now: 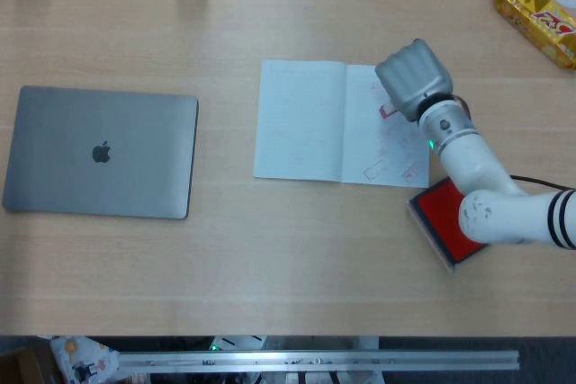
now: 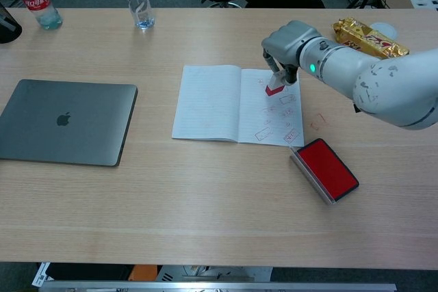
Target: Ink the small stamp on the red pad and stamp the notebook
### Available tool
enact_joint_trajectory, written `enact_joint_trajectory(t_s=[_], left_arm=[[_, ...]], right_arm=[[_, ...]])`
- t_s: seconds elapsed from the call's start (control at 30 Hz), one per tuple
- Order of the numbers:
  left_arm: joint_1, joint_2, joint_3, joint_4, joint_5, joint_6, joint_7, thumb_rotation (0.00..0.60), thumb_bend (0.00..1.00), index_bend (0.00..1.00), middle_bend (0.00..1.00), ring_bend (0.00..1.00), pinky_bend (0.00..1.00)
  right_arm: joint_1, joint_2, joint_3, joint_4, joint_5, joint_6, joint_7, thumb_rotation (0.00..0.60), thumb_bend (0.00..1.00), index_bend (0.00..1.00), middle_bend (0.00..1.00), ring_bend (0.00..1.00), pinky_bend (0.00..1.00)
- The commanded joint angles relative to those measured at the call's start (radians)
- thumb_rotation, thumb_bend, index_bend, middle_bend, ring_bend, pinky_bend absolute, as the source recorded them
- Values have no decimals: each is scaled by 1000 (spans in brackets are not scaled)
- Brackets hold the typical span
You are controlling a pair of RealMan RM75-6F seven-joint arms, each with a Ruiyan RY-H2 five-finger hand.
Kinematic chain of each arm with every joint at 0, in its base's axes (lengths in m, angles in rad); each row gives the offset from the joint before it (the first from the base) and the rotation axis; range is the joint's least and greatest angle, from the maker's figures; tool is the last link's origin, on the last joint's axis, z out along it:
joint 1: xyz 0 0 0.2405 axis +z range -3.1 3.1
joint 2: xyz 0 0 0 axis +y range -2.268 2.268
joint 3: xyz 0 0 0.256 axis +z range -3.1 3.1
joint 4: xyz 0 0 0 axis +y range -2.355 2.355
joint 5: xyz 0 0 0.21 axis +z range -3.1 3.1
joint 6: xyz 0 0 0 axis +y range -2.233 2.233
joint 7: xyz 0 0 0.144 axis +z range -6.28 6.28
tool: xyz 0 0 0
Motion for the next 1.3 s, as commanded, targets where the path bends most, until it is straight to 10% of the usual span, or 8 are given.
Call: enact_joint_trajectory(t_s=[0.03,1.3], left_arm=[[1,-2,0,4,-2,-1,-4,600,212,0,0,36,89],[11,-18,1,45,-11,-6,-41,600,212,0,0,31,89]], right_arm=[[13,-24,-7,20,14,3,-17,600,461,835,662,489,380],[28,-166,-40,175,28,0,-108,600,461,866,681,501,380]])
